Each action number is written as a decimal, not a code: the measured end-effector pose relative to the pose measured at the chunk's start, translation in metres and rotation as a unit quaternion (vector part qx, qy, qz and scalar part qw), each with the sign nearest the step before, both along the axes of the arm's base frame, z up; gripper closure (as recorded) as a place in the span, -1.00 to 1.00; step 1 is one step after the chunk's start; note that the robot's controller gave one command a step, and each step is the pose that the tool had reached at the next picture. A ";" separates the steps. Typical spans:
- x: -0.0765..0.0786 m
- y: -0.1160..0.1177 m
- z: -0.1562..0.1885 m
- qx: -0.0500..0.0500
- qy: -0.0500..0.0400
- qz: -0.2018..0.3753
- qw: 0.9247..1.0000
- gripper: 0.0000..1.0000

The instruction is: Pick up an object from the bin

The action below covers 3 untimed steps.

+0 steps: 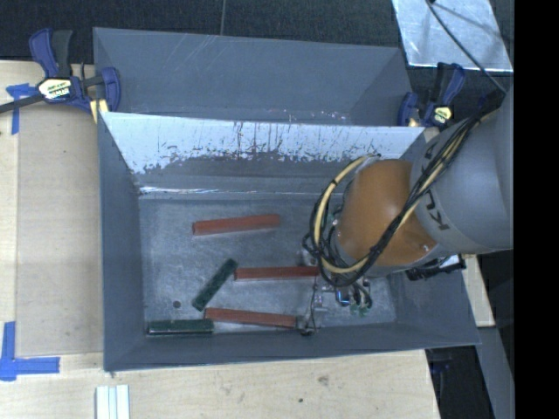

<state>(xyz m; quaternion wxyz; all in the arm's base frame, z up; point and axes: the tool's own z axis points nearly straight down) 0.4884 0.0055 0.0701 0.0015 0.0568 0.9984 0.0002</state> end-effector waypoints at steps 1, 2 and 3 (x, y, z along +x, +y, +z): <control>0.001 0.000 0.000 0.000 -0.001 0.000 1.000 1.00; 0.003 -0.029 0.119 0.000 0.000 0.009 1.000 1.00; 0.003 -0.029 0.119 0.000 0.000 0.010 1.000 -1.00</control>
Offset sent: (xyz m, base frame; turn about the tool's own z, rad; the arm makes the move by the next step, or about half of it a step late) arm 0.0000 0.0000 0.0000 0.0000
